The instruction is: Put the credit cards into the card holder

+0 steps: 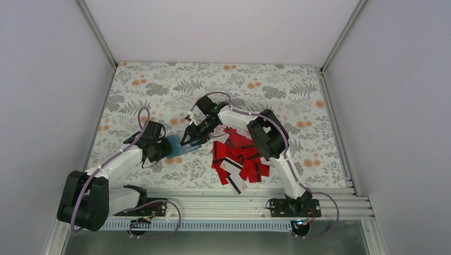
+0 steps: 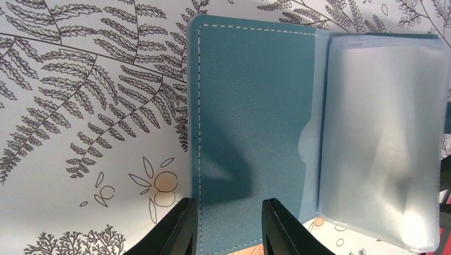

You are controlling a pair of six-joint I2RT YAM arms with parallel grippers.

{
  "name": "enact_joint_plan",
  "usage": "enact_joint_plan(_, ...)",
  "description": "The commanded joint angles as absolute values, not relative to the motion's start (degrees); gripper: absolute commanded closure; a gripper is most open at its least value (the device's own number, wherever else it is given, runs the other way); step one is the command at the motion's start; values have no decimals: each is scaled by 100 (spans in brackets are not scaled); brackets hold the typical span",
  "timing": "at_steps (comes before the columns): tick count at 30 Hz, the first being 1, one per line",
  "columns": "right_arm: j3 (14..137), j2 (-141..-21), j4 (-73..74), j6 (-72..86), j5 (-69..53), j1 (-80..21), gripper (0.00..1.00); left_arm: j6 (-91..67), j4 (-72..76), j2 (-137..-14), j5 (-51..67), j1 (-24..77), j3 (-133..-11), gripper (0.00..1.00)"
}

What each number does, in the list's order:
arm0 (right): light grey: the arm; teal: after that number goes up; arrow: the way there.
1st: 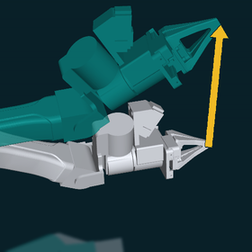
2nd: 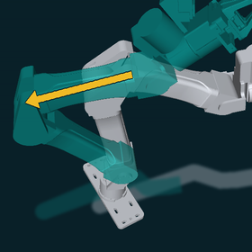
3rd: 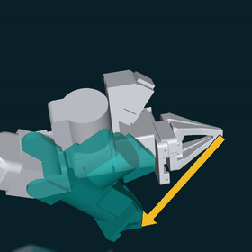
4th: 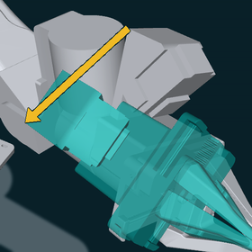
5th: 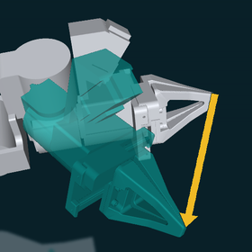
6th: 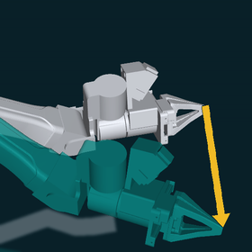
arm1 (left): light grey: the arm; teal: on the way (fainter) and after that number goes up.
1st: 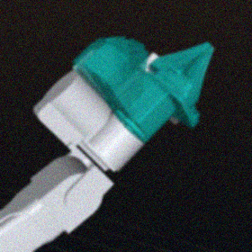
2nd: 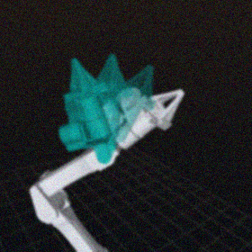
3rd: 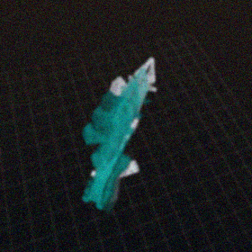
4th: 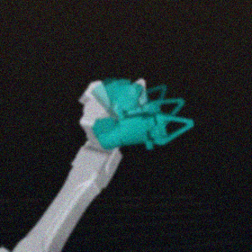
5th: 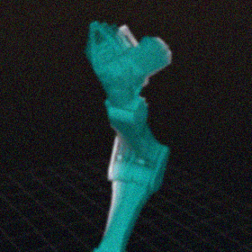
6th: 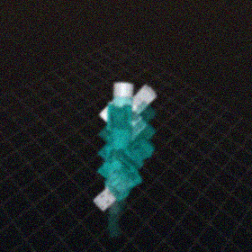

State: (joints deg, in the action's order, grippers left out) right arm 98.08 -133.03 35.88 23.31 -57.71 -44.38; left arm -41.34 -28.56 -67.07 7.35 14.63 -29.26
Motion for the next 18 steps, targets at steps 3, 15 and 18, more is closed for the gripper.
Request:
enact_joint_plan(3, 10323, -13556, 3551, 2196, -6193, -4592, 44, -4128, -3009, -6526, 837, 1455, -3171, 68)
enact_joint_plan(15, 10955, -13923, 3421, 2194, -6571, -4621, 45, -4438, -3577, -6032, 1047, 1457, -3620, 68)
enact_joint_plan(18, 11099, -14030, 3307, 2243, -6736, -4623, 45, -4560, -3703, -5791, 1125, 1457, -3639, 68)
